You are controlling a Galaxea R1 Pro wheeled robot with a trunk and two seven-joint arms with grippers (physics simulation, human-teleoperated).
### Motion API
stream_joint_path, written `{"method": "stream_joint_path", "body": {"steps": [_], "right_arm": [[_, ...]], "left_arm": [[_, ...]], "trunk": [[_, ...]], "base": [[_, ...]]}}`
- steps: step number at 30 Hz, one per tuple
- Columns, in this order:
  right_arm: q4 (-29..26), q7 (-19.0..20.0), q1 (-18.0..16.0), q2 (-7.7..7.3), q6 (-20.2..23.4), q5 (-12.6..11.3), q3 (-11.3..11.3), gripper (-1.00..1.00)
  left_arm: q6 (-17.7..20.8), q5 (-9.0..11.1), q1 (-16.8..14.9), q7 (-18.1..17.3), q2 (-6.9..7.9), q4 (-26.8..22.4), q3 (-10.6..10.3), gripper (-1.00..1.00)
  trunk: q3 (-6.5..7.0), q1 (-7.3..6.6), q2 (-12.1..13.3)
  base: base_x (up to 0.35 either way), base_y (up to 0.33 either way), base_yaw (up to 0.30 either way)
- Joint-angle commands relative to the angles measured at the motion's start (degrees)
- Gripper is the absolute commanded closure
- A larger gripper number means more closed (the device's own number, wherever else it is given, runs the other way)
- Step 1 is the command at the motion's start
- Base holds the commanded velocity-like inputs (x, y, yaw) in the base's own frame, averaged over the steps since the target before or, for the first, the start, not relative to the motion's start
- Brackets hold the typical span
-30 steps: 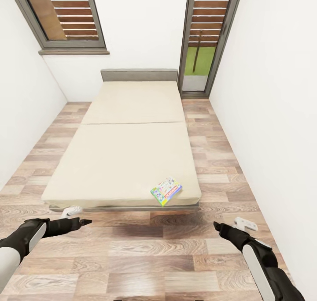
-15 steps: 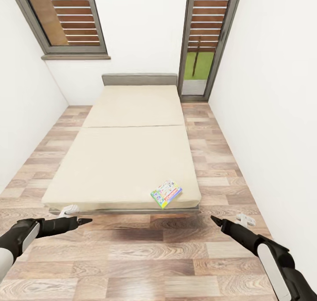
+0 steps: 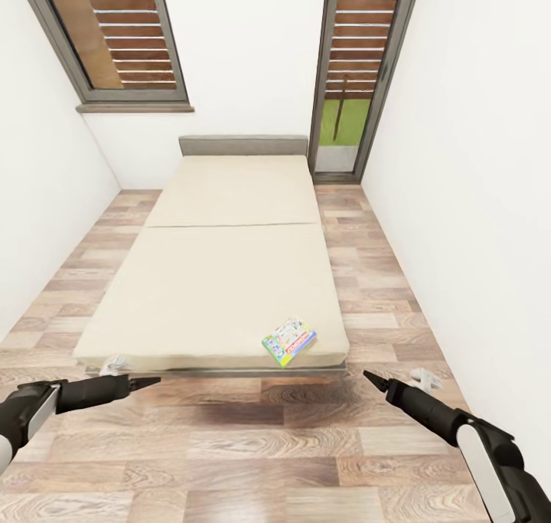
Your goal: Put all the toys in the child's room - the three board games (two on the bed and one on the table), the two jigsaw puzzles on the table, and the tennis ball on the table - inside the toy box on the table in the child's room.
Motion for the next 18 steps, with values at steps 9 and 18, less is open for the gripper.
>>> {"method": "stream_joint_path", "body": {"steps": [9, 18], "right_arm": [[0.0, 10.4, 0.2, 0.0, 0.2, 0.0, -1.0, -1.0], [-0.1, 13.6, 0.6, 0.02, -0.2, 0.1, -2.0, -1.0]], "left_arm": [[-0.3, 0.3, 0.0, -8.4, 0.57, 0.1, -0.1, -1.0], [-0.3, 0.4, 0.0, -9.2, 0.58, 0.1, -0.1, -1.0]], "trunk": [[0.77, 0.04, -0.1], [1.62, 0.04, -0.1]], "base": [[0.0, 0.0, 0.0], [0.0, 0.0, 0.0]]}}
